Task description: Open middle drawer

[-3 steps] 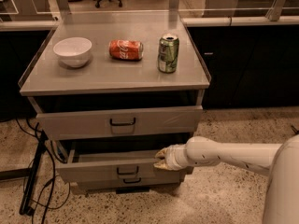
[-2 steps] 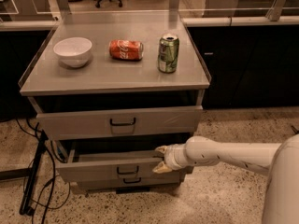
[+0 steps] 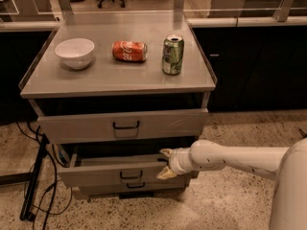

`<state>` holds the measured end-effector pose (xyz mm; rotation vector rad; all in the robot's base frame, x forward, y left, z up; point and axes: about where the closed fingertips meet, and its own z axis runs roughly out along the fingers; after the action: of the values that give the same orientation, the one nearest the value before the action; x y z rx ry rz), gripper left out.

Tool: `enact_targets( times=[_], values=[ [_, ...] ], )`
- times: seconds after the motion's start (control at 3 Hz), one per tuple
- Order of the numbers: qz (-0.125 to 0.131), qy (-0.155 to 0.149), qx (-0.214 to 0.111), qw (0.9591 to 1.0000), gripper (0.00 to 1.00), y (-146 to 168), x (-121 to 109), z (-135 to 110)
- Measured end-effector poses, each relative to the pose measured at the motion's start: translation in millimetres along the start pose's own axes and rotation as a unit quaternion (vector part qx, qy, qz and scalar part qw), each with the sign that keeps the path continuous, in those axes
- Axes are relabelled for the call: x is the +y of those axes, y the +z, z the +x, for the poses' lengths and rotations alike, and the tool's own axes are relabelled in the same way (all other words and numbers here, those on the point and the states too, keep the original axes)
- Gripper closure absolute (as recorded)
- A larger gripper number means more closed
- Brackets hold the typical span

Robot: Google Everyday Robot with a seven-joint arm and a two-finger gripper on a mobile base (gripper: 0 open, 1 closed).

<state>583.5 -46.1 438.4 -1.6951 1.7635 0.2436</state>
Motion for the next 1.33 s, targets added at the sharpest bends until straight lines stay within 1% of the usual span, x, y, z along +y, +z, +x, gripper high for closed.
enact_targets(
  times=[0.33, 0.67, 1.0, 1.33],
  values=[
    [-0.002, 0.017, -0.008, 0.9998, 0.62, -3, 15, 14],
    [0.006, 0.039, -0.024, 0.9989, 0.93, -17, 31, 28],
    [0.006, 0.038, -0.024, 0.999, 1.0, -21, 29, 25],
    [0.018, 0.026, -0.025, 0.9992, 1.0, -28, 27, 20]
  ],
)
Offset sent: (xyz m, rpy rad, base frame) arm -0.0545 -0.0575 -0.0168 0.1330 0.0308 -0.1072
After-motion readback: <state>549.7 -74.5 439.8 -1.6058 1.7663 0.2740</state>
